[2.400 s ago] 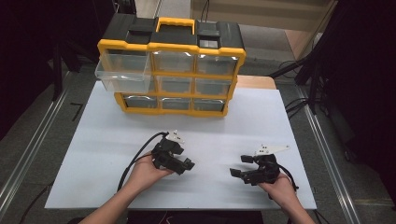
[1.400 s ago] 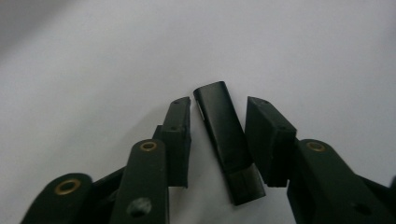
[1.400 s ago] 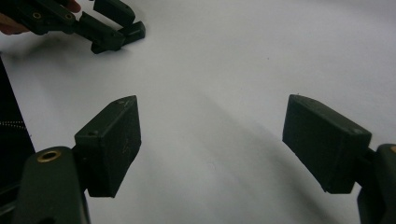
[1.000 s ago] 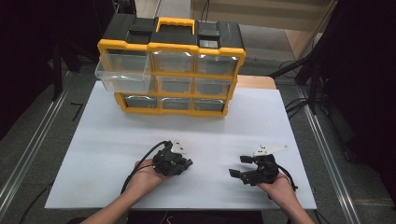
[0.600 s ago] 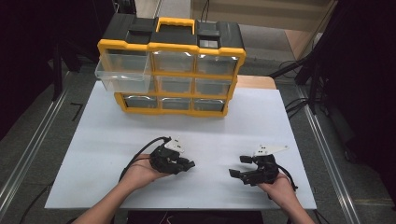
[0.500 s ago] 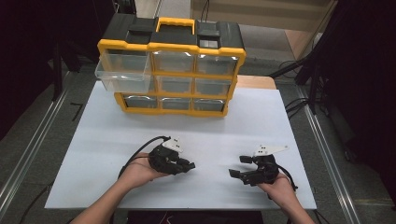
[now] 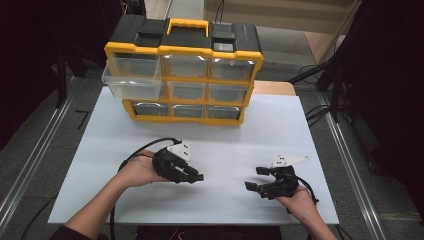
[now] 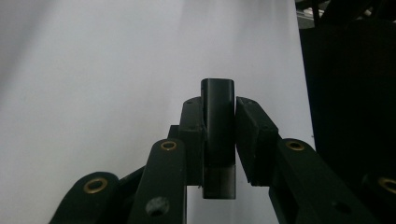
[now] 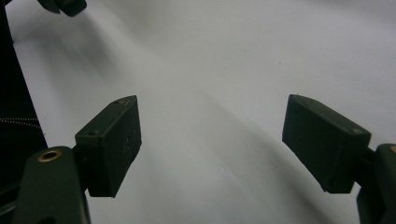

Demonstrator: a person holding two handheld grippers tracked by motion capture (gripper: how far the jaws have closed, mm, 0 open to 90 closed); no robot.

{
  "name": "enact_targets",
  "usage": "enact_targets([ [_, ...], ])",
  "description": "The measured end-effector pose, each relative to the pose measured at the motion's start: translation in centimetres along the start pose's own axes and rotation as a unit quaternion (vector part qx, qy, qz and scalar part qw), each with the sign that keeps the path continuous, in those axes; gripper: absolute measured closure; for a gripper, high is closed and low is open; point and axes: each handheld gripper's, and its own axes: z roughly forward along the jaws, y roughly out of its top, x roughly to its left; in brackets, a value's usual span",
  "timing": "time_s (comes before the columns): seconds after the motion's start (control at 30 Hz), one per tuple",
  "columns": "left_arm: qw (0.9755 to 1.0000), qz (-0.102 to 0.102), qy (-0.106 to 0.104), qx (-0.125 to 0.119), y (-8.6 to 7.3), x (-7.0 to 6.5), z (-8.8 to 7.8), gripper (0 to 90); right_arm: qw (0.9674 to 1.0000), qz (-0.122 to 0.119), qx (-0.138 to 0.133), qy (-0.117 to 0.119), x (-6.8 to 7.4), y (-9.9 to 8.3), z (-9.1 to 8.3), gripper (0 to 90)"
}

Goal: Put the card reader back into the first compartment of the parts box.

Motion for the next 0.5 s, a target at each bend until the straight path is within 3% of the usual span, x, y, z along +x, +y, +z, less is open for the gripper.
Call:
enact_targets([
  [0.03,0.9999,-0.009,-0.009,0.002,0.3,0.4,-0.5,74.8,1.0000,0.000,0.000,0.000,0.0,0.0,0.0,17.5],
  [0.17,0.9998,-0.009,-0.015,-0.002,0.8,0.9,-1.3,74.8,1.0000,0.000,0.000,0.002,0.1,0.0,0.0,17.5],
  [0.27,0.9999,0.007,0.014,0.000,1.2,1.0,-1.9,74.8,1.0000,0.000,0.000,0.003,0.1,0.0,0.0,17.6],
  [0.33,0.9997,0.004,0.024,-0.006,1.5,1.4,-2.4,74.8,1.0000,0.001,-0.001,0.004,0.1,0.1,0.0,17.5],
  [0.5,0.9999,0.003,0.015,-0.008,2.5,1.9,-3.8,74.8,1.0000,0.000,-0.002,0.006,0.1,0.1,0.0,17.5],
])
